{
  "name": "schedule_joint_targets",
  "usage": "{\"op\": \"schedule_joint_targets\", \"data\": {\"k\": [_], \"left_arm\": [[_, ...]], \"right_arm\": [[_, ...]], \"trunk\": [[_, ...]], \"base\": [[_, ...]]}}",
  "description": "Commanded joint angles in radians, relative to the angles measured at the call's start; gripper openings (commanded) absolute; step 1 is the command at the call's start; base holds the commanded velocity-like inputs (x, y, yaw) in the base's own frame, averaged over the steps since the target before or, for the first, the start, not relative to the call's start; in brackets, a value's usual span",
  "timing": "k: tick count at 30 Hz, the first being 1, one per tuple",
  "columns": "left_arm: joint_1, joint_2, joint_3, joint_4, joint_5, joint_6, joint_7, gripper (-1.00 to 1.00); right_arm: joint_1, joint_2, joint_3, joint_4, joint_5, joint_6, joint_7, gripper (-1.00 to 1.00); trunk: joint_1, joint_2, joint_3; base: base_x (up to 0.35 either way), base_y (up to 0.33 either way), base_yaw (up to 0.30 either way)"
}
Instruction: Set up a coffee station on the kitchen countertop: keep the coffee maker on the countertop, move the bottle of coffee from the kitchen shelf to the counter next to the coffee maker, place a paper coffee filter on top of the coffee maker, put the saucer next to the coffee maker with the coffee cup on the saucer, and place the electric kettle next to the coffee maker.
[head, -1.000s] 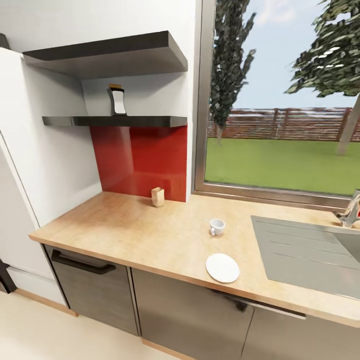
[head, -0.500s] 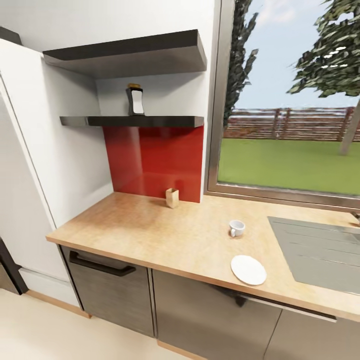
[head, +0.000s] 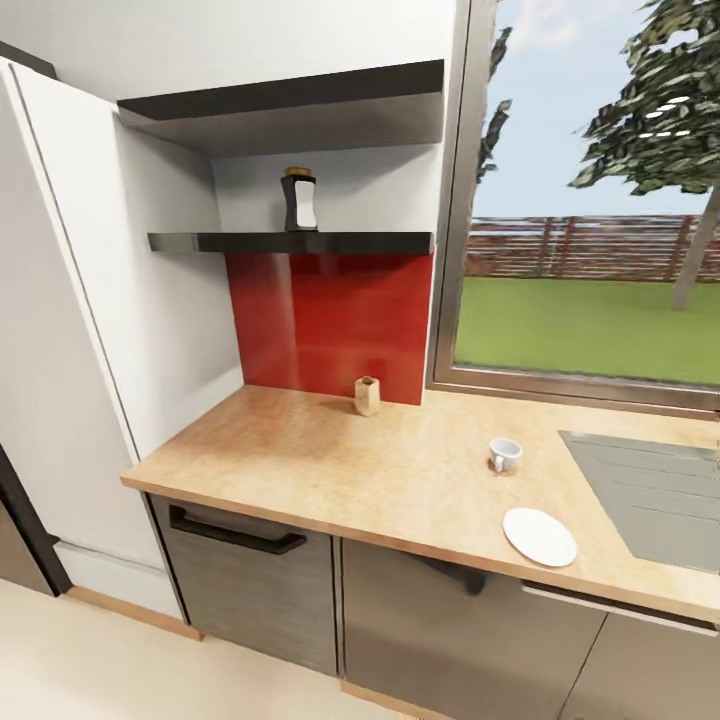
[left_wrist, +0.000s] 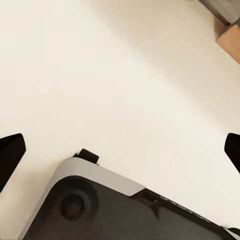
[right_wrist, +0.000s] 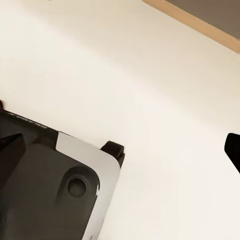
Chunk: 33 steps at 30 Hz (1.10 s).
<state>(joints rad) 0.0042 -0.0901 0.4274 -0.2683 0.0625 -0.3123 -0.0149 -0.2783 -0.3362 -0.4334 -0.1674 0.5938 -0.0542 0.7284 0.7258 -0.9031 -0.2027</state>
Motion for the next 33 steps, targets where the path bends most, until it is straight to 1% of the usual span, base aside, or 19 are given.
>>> {"op": "schedule_joint_targets", "data": {"k": [1, 16, 33], "left_arm": [[0.000, 0.000, -0.001, -0.002, 0.007, -0.001, -0.002, 1.00], [0.000, 0.000, 0.003, -0.002, 0.007, -0.001, -0.001, 1.00], [0.000, 0.000, 0.005, -0.002, 0.007, -0.001, 0.000, 1.00]], "right_arm": [[-0.001, 0.000, -0.007, 0.000, 0.011, -0.006, 0.003, 1.00], [-0.001, 0.000, -0.007, 0.000, 0.011, -0.006, 0.004, 1.00], [-0.001, -0.001, -0.008, 0.000, 0.010, -0.006, 0.003, 1.00]], "trunk": [[0.000, -0.001, -0.001], [0.000, -0.001, -0.001], [0.000, -0.001, -0.001]], "base": [[0.000, 0.203, -0.198], [0.004, 0.057, -0.239], [0.086, 0.286, -0.017]]}}
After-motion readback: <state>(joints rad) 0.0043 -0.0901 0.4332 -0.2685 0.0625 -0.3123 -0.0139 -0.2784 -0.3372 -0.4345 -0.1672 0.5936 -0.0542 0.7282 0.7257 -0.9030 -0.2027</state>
